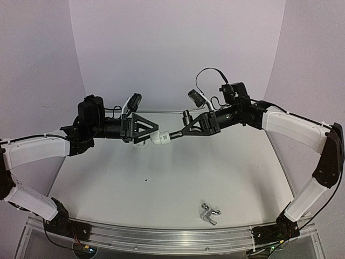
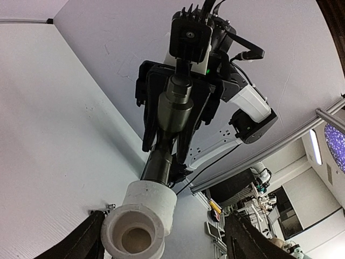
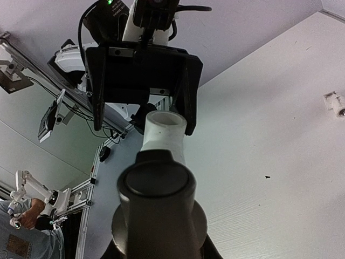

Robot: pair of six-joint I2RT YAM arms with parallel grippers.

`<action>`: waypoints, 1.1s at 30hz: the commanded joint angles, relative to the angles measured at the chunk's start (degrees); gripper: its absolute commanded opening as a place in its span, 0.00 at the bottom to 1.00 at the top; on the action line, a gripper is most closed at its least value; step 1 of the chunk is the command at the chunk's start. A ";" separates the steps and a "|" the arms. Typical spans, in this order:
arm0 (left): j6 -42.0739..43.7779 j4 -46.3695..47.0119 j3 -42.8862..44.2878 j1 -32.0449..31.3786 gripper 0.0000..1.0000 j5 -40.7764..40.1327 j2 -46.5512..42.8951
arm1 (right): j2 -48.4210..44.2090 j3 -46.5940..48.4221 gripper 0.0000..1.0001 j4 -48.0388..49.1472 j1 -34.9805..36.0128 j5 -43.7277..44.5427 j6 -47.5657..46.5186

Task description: Install the water faucets

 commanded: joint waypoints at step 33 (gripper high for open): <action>27.82 -17.96 3.93 -4.08 0.32 -9.65 -7.47 | 6.05 4.44 0.00 5.78 0.44 -7.94 19.10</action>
